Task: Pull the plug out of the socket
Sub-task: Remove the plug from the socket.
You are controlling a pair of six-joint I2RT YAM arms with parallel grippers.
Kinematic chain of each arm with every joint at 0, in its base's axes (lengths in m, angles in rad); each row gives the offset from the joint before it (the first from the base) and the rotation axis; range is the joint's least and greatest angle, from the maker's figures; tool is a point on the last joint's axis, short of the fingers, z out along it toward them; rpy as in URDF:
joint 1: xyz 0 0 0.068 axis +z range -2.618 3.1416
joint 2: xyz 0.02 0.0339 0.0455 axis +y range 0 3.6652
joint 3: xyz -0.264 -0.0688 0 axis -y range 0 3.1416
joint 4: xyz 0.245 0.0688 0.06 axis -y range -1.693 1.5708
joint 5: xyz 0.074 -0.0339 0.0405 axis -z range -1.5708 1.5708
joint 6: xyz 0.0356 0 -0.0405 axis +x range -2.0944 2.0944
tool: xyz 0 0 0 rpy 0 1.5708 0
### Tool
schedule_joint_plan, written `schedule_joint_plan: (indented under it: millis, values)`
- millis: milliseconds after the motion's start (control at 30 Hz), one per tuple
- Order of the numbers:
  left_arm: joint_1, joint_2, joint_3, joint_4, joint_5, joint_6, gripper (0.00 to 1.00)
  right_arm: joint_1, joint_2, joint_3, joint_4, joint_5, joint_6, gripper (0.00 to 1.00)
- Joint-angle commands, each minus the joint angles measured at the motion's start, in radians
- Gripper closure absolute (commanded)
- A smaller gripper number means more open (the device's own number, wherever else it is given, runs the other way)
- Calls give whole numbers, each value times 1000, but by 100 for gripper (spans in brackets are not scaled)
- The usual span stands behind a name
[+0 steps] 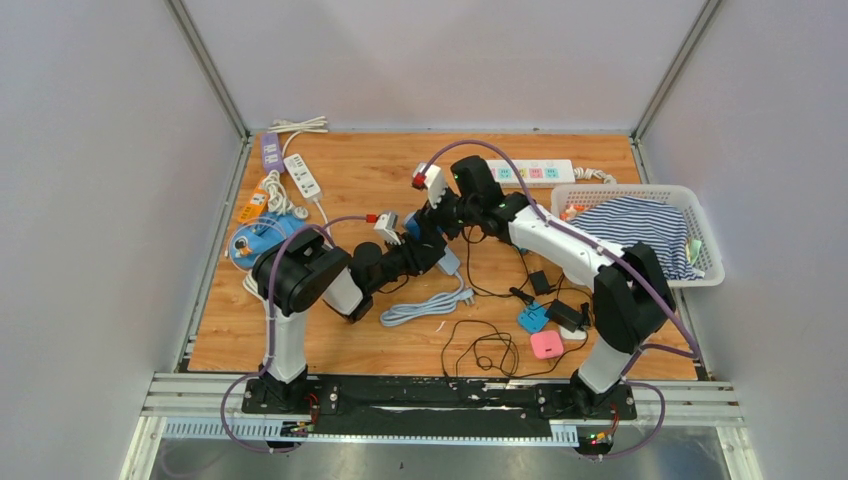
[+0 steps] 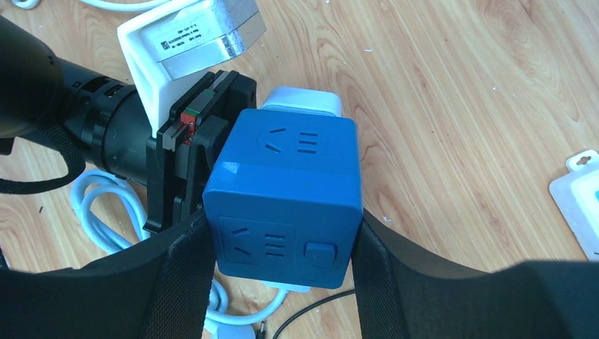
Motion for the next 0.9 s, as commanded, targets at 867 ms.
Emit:
schedule_joint_plan:
  millis: [867]
  values:
    - [-32,24,52,-1,18,113,100,10,-30,60,-189,-31,-22,7]
